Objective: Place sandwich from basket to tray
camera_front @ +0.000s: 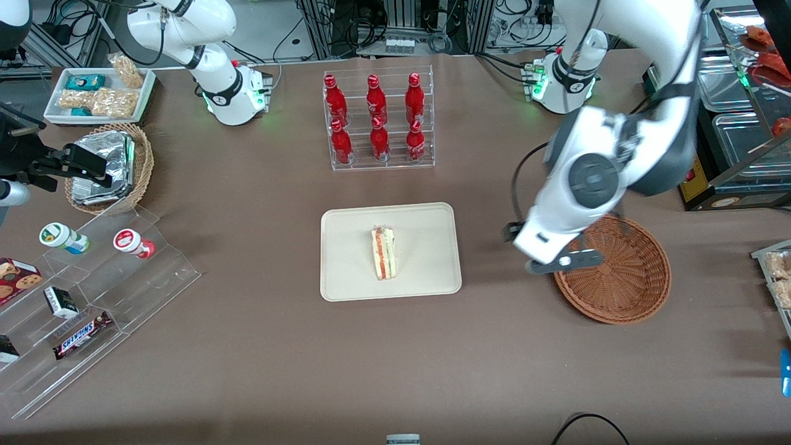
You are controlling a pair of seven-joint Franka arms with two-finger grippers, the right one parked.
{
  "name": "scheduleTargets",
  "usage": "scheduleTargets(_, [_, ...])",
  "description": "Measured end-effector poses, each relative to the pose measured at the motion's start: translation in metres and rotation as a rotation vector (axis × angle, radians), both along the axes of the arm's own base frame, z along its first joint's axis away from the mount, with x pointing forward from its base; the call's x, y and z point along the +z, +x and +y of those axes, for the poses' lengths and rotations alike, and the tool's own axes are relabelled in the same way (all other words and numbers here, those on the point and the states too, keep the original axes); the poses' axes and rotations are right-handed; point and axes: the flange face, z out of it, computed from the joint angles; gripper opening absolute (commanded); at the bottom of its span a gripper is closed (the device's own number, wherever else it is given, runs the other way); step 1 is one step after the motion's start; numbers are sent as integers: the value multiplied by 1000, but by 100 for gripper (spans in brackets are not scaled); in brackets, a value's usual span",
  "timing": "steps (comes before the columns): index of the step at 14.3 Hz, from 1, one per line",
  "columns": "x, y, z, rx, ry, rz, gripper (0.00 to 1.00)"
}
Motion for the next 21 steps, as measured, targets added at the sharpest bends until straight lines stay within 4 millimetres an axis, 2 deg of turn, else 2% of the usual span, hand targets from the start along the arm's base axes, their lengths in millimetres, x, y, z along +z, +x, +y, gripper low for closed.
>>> scheduleTargets(5, [67, -26, 70, -129, -63, 52, 100])
scheduleTargets(9, [122, -45, 139, -213, -91, 39, 100])
scheduleTargets(14, [182, -64, 187, -171, -72, -73, 100])
scheduleTargets(16, [199, -63, 209, -134, -68, -111, 100])
scheduleTargets(18, [207, -63, 230, -97, -69, -130, 100])
scheduleTargets(20, [207, -62, 241, -79, -70, -130, 100])
scheduleTargets(21, [204, -61, 239, -82, -71, -127, 100])
